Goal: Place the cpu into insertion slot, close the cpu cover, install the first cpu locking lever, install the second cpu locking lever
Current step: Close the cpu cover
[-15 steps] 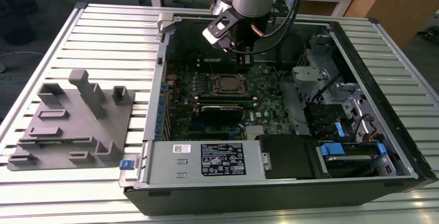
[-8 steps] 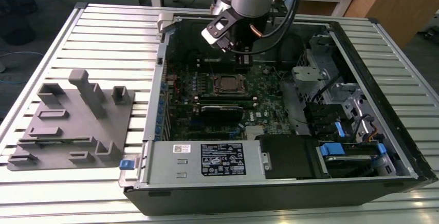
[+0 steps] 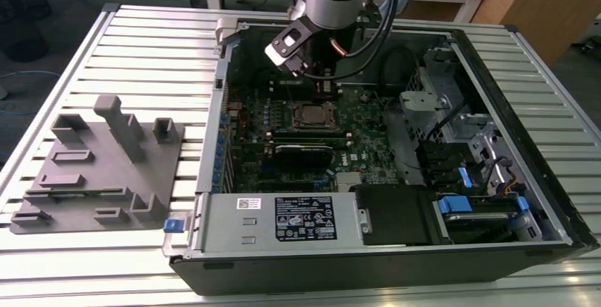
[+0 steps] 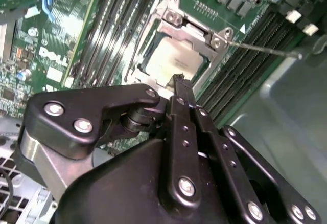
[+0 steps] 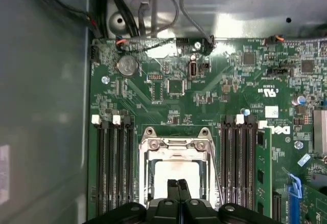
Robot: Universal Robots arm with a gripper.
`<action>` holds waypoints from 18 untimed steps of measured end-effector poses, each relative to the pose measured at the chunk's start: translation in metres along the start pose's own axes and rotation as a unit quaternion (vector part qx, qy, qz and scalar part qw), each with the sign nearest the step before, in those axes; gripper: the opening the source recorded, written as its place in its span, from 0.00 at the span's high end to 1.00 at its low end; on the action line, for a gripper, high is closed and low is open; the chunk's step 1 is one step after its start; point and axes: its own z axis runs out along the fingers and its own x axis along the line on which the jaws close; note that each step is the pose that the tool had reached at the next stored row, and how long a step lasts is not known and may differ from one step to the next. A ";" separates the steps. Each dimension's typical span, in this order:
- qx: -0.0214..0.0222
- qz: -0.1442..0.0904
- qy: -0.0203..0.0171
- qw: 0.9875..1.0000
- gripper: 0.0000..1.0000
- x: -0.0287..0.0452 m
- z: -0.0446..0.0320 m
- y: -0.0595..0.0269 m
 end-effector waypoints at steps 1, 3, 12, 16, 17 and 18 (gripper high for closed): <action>0.000 0.000 0.000 1.000 0.90 -0.0006 0.0016 -0.0008; 0.000 0.000 0.000 1.000 0.90 -0.0017 0.0048 -0.0020; 0.000 0.000 0.000 1.000 0.90 -0.0038 0.0101 -0.0035; 0.000 0.000 0.000 1.000 0.90 -0.0038 0.0102 -0.0035; 0.000 0.000 0.000 1.000 0.90 -0.0038 0.0102 -0.0035; 0.000 0.000 0.000 1.000 0.90 -0.0038 0.0102 -0.0035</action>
